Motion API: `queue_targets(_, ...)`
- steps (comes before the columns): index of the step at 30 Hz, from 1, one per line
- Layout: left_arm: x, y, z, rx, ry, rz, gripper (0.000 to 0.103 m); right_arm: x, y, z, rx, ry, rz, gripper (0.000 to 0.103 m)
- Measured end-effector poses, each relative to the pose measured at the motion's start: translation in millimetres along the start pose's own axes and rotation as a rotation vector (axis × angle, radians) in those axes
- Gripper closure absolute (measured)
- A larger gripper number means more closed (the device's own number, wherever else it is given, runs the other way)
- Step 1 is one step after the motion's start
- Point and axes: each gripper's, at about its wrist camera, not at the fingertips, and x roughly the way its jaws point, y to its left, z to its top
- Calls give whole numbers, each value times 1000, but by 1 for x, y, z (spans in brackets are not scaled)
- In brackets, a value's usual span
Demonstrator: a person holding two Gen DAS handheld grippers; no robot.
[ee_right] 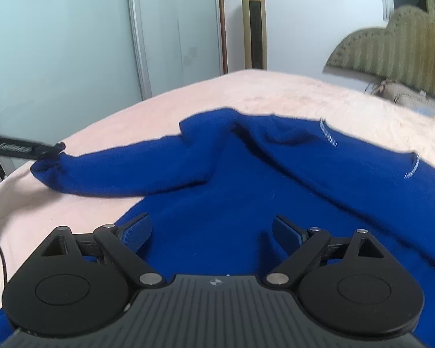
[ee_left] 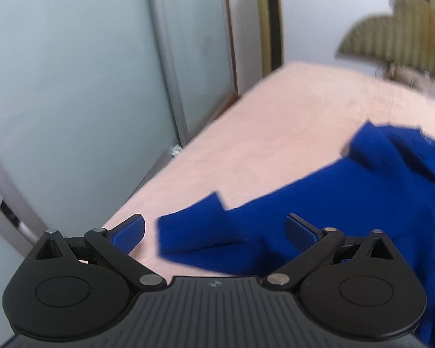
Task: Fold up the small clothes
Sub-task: 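Grasp the other sleeve cuff with the left gripper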
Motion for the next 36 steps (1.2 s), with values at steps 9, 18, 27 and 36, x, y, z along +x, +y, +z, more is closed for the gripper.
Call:
queue_targets(9, 16, 51, -31, -188, 197, 166, 0, 5, -18, -13, 103, 37, 22, 8)
queue_targets(18, -44, 103, -51, -384, 141, 18, 0, 9, -16, -20, 80, 26, 36, 4)
queue_targets(27, -13, 90, -52, -710, 235, -347, 1, 10, -16, -22, 80, 17, 47, 1)
queue_targets(36, -4, 119, -73, -1113, 111, -261, 56, 9, -14, -23, 70, 15, 38, 1)
